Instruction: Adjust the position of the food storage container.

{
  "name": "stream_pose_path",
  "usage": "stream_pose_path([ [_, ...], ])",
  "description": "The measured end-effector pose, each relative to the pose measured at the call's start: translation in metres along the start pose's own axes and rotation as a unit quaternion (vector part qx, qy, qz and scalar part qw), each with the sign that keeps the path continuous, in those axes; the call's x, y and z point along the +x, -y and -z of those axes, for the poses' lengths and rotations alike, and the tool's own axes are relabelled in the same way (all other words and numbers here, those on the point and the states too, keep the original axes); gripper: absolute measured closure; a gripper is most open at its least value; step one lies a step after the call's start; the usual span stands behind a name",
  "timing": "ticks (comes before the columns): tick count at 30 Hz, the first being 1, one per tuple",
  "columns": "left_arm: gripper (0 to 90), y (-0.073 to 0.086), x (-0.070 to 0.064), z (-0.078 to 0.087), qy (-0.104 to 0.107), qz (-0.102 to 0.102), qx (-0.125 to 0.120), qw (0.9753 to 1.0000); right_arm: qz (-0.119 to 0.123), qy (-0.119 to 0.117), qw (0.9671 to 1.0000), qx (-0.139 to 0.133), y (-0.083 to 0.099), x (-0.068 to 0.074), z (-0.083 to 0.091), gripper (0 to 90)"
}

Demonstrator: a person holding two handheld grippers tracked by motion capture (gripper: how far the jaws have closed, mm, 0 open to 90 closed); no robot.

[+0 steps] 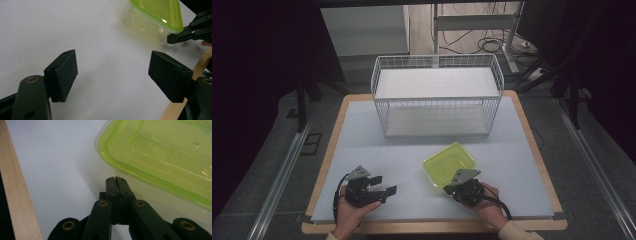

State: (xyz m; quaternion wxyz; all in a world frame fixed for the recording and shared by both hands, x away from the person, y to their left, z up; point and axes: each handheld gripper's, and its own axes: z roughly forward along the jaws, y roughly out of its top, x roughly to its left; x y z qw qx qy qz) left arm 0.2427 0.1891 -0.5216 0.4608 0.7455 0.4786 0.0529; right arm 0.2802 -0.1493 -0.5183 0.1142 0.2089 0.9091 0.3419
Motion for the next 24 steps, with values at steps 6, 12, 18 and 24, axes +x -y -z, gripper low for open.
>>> stream_pose_path([
  [6,23.1,0.0,0.0,0.0,0.001,0.0,0.0,1.0,-0.004,0.003,1.0,-0.003,-0.007,0.003,-0.01,90.0],
  [12,23.1,0.0,0.0,0.0,0.0,-0.002,0.0,1.0,-0.01,0.006,0.9999,-0.005,-0.014,0.005,-0.018,90.0],
  [18,23.1,0.0,-0.001,-0.001,0.001,-0.001,0.001,1.0,-0.015,0.008,0.9998,-0.008,-0.018,0.007,-0.024,90.0],
  [24,23.1,0.0,0.0,-0.001,0.001,-0.002,0.001,1.0,-0.018,0.013,0.9997,-0.013,-0.023,0.008,-0.029,90.0],
])
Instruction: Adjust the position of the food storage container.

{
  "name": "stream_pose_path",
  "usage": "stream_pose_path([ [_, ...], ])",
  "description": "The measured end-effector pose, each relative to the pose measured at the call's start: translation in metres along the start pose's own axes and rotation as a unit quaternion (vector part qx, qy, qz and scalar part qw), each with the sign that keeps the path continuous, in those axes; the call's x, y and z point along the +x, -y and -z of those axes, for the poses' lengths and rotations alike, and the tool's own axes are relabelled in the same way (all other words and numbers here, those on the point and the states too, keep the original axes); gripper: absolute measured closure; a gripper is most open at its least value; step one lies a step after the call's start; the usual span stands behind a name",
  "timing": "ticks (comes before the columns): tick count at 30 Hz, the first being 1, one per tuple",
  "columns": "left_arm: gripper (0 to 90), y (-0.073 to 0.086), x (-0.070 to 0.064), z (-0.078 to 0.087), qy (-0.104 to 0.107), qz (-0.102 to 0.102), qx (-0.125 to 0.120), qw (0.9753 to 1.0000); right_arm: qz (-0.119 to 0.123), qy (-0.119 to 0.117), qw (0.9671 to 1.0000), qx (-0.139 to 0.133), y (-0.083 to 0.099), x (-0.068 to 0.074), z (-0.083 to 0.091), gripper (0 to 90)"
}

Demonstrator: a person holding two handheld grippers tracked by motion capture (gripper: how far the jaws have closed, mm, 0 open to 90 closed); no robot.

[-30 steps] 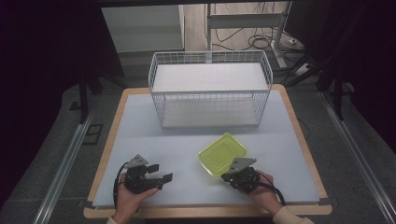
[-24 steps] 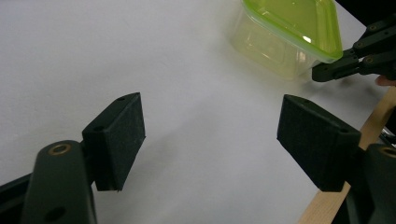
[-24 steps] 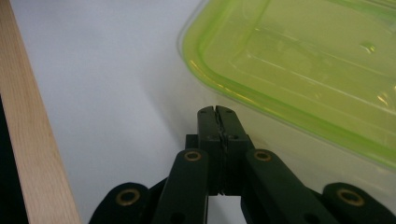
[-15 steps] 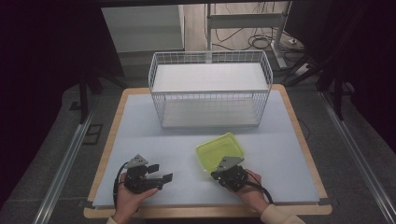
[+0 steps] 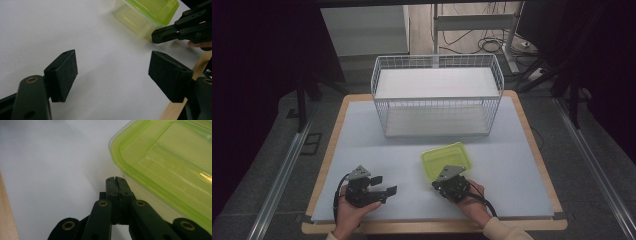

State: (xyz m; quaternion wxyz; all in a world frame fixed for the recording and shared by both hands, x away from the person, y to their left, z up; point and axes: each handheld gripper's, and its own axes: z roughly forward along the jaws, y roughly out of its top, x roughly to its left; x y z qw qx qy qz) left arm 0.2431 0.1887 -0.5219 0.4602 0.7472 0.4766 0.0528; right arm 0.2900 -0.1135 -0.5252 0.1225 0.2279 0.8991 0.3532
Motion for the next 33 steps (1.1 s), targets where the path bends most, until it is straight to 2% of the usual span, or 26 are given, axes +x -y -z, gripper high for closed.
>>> stream_pose_path([
  [7,23.1,0.0,0.0,0.0,0.001,-0.001,-0.001,1.0,-0.004,-0.004,1.0,0.0,-0.002,0.002,-0.002,90.0],
  [8,23.1,0.0,0.0,0.001,0.001,-0.001,-0.001,1.0,-0.006,-0.015,0.9999,-0.005,0.0,0.003,0.005,90.0],
  [10,23.1,0.0,0.0,0.001,0.001,0.001,-0.001,1.0,-0.005,-0.018,0.9998,-0.01,0.0,0.003,0.01,90.0],
  [14,23.1,0.0,0.0,0.002,0.001,0.003,-0.004,1.0,-0.016,-0.022,0.9991,-0.034,0.004,0.001,0.041,90.0],
  [15,23.1,0.0,0.0,0.002,0.001,0.003,-0.004,1.0,-0.023,-0.018,0.9984,-0.049,0.006,-0.005,0.06,90.0],
  [16,23.1,0.0,0.0,0.002,0.0,0.002,-0.004,1.0,-0.027,-0.01,0.998,-0.056,0.008,-0.01,0.068,90.0],
  [19,23.1,-0.001,0.0,0.002,0.0,0.0,-0.004,1.0,-0.043,0.003,0.9966,-0.07,0.01,-0.022,0.085,90.0],
  [22,23.1,-0.001,-0.001,0.002,-0.001,0.0,-0.005,1.0,-0.073,0.028,0.9939,-0.078,0.014,-0.047,0.101,90.0],
  [23,23.1,-0.001,0.0,0.002,-0.001,0.0,-0.005,1.0,-0.089,0.046,0.9921,-0.075,0.017,-0.064,0.106,90.0],
  [24,23.1,-0.001,0.0,0.002,-0.001,0.0,-0.005,1.0,-0.089,0.046,0.9921,-0.075,0.017,-0.064,0.106,90.0],
  [26,23.1,-0.001,0.0,0.002,-0.001,0.0,-0.004,1.0,-0.102,0.063,0.9902,-0.071,0.022,-0.08,0.107,90.0],
  [27,23.1,-0.001,0.0,0.002,-0.001,0.0,-0.003,1.0,-0.115,0.077,0.9883,-0.065,0.025,-0.094,0.105,90.0],
  [28,23.1,0.0,0.0,0.001,-0.002,0.0,-0.002,1.0,-0.115,0.077,0.9883,-0.065,0.025,-0.094,0.105,90.0],
  [31,23.1,0.0,0.0,0.001,-0.002,0.0,-0.002,1.0,-0.137,0.088,0.9852,-0.054,0.027,-0.115,0.095,90.0],
  [33,23.1,0.0,0.0,0.001,-0.002,0.0,-0.002,1.0,-0.14,0.088,0.9849,-0.05,0.027,-0.118,0.092,90.0],
])
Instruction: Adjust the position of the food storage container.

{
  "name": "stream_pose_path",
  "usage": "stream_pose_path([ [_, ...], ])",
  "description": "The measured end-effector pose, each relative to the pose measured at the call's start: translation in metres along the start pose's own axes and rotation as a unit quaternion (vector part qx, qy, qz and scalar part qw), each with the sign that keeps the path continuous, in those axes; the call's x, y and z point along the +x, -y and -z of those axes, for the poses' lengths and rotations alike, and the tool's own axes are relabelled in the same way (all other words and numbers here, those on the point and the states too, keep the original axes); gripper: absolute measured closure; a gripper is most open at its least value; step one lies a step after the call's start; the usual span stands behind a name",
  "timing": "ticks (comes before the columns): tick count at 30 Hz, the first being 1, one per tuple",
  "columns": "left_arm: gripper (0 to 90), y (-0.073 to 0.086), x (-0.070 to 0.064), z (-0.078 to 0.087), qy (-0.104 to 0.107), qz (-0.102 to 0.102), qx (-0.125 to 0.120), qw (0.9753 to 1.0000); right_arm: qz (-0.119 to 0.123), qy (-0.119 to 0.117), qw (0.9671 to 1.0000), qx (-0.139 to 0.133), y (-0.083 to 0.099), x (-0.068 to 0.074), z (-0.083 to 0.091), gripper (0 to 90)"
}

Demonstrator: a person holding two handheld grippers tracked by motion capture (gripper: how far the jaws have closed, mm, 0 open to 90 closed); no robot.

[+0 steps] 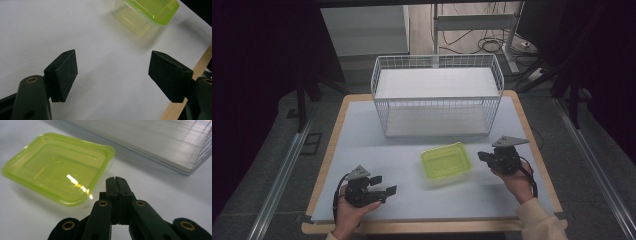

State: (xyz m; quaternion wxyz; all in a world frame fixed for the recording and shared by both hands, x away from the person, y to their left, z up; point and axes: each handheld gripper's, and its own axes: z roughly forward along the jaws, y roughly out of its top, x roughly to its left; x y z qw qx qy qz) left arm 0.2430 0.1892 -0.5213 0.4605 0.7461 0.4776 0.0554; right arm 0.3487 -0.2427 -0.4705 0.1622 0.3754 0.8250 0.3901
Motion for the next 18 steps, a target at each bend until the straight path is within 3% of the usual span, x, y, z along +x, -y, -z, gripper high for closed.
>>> stream_pose_path([
  [3,23.1,0.0,0.0,-0.001,0.0,-0.001,0.002,1.0,-0.004,0.001,0.9999,0.015,0.002,-0.006,-0.012,90.0],
  [8,23.1,0.0,0.001,-0.001,0.0,-0.001,0.003,1.0,-0.009,-0.021,0.999,0.039,0.01,-0.007,-0.031,90.0],
  [18,23.1,0.0,0.001,0.0,0.0,-0.002,0.002,1.0,-0.004,-0.063,0.9965,0.055,0.015,0.0,-0.042,90.0],
])
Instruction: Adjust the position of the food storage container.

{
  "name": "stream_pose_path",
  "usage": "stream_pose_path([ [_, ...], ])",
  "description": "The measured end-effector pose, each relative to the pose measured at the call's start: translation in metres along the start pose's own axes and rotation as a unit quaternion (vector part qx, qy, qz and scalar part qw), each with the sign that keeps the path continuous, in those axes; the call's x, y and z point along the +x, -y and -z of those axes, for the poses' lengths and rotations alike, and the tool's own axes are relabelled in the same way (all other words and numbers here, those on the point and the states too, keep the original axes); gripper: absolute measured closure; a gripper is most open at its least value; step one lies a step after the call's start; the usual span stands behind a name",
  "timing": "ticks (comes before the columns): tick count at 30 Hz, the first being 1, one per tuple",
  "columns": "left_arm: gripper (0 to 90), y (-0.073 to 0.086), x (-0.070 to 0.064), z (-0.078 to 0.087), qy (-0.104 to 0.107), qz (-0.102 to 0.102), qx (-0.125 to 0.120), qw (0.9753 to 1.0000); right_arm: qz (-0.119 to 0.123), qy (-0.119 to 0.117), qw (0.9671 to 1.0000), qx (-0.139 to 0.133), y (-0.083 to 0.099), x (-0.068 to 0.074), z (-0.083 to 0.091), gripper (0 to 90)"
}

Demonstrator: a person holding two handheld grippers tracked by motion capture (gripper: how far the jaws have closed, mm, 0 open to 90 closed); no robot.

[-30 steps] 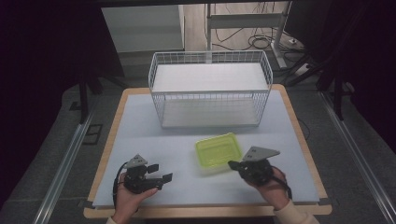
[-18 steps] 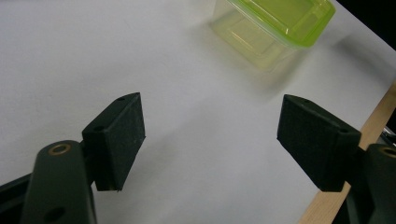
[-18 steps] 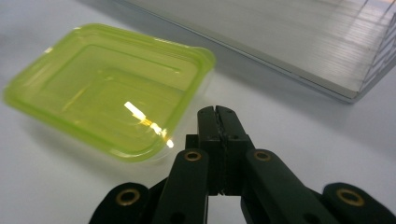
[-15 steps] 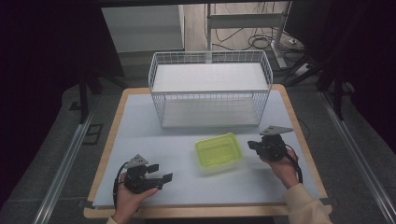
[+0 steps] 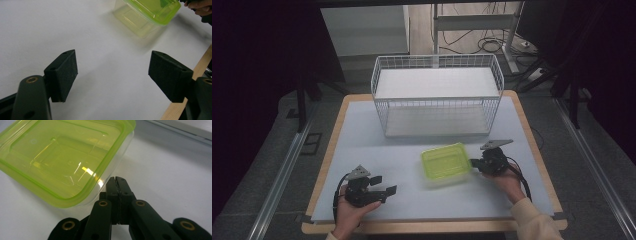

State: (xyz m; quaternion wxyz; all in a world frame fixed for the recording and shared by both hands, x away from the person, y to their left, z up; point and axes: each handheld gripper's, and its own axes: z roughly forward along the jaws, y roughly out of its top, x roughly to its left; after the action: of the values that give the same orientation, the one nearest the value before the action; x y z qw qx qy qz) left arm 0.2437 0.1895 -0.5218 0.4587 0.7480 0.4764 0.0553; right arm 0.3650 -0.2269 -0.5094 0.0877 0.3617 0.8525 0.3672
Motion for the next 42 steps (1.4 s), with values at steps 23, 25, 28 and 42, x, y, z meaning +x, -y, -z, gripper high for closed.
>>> stream_pose_path([
  [23,23.1,0.0,-0.001,0.0,0.001,0.002,0.0,1.0,0.032,-0.029,0.9989,0.02,0.004,0.026,-0.007,90.0],
  [25,23.1,0.0,0.0,0.0,0.0,0.0,0.0,1.0,0.033,-0.029,0.9988,0.02,0.004,0.027,-0.008,90.0],
  [28,23.1,0.001,-0.001,0.0,0.0,0.0,0.0,1.0,0.034,-0.028,0.9989,0.014,0.003,0.029,-0.009,90.0],
  [42,23.1,0.001,0.0,0.0,0.0,0.003,0.0,1.0,0.03,-0.012,0.9995,0.0,0.0,0.032,-0.011,90.0],
])
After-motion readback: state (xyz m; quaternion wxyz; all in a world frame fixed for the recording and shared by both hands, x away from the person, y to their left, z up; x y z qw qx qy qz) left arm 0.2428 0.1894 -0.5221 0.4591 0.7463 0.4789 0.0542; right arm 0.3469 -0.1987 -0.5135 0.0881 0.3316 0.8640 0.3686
